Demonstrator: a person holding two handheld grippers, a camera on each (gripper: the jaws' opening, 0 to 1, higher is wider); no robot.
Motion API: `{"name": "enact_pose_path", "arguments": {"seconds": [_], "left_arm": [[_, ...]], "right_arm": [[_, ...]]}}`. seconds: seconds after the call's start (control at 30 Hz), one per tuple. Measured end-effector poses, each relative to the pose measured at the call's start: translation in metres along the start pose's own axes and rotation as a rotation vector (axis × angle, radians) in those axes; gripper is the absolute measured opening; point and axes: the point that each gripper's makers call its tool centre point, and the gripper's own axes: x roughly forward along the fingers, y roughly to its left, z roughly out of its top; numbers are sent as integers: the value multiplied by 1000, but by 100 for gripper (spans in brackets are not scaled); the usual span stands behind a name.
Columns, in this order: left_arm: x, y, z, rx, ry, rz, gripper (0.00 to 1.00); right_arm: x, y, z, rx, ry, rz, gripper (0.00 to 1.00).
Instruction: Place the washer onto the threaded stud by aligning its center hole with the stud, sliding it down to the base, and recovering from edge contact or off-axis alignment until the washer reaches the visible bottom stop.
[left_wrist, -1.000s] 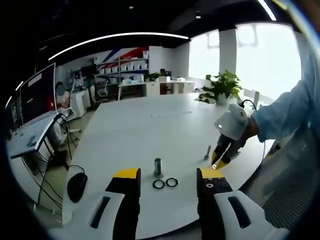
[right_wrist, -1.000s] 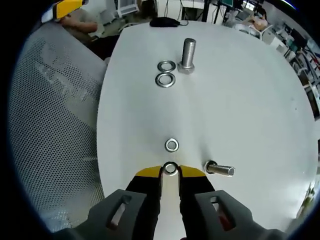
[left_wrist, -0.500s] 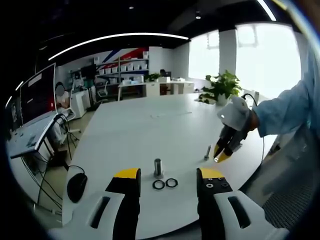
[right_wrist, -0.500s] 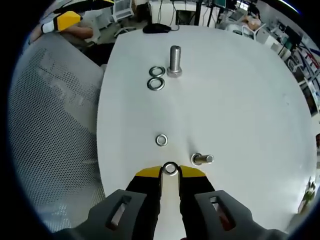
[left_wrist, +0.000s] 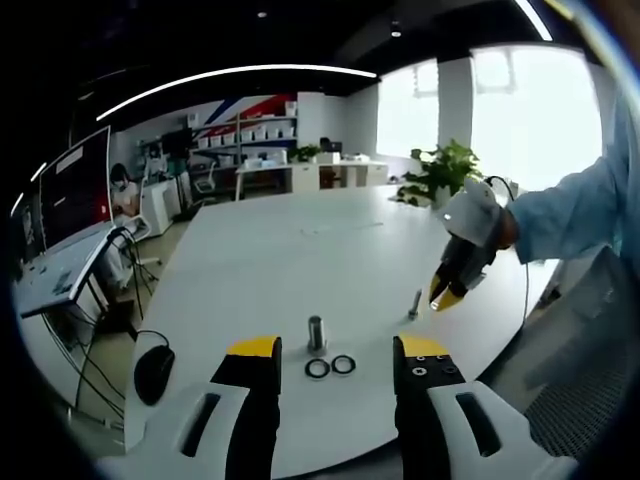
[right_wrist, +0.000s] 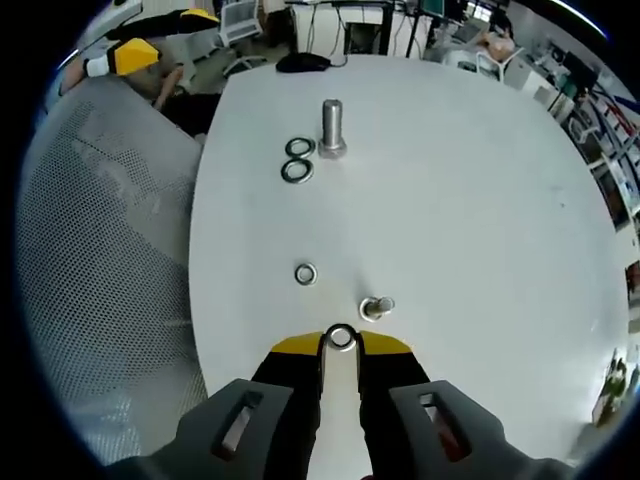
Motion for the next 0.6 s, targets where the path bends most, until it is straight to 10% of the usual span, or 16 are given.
{"name": "enact_pose_path", "arguments": {"seconds": [0.6], "left_arm": [[0, 0, -2, -1, 9, 0, 43]], "right_arm": [[-17, -14, 12, -2, -37, -34, 14]]}}
